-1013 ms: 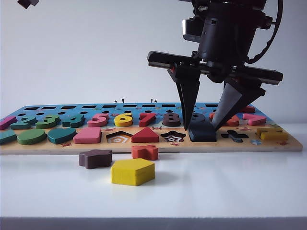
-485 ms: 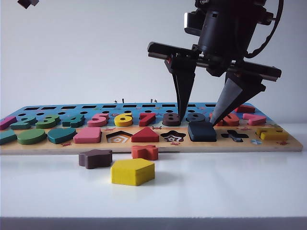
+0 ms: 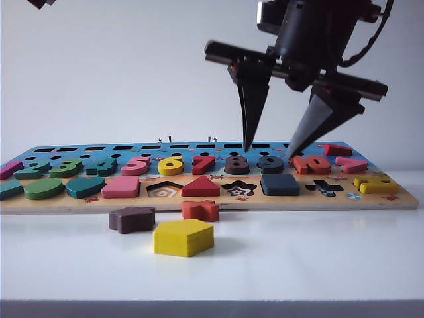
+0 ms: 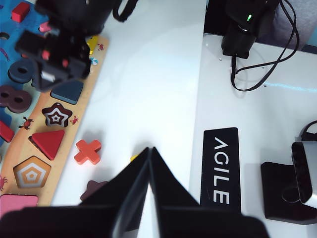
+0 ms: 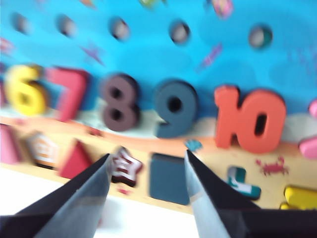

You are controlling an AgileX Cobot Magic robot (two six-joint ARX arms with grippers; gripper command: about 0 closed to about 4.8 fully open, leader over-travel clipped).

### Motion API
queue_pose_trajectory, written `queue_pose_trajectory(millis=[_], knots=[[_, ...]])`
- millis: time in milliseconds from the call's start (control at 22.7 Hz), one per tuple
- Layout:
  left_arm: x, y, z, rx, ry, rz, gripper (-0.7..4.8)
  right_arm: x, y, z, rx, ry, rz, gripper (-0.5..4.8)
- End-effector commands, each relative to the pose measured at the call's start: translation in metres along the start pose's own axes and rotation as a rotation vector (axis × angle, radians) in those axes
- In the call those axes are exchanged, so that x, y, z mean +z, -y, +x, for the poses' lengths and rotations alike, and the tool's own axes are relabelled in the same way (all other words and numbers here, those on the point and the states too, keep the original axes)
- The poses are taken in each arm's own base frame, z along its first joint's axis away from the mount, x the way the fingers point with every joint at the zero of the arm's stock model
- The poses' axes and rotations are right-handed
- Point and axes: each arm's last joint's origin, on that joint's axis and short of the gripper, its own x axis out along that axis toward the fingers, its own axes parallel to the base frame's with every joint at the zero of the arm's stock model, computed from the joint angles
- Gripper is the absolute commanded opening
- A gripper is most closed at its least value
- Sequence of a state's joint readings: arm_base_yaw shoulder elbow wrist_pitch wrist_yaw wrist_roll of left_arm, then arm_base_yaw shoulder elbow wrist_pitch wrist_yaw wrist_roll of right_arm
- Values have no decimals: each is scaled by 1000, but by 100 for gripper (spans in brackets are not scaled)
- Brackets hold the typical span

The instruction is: Insert the cube into the slot.

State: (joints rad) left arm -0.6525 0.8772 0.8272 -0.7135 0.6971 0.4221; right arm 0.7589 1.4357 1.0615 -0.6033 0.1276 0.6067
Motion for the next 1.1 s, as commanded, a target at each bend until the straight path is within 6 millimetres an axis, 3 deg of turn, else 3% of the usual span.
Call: queue_pose_trajectory(millis=[44,308,661,837,1101], knots=[[2,0,-1,6,16,17,17,14,-4,-33,113,186,-40,270],[2,0,-1,6,15,17,17,23,13,-77,209,318,-114,269],[4,-1,-2,29,28,34,17,18,35,-108,351,380,-396,260],[5,-2,-2,42,28,37,17,1,57,-116,323,477,-377,260],[7,-19,-14,192,95,-12,17,-43,99,-102,238,570,-299,260]])
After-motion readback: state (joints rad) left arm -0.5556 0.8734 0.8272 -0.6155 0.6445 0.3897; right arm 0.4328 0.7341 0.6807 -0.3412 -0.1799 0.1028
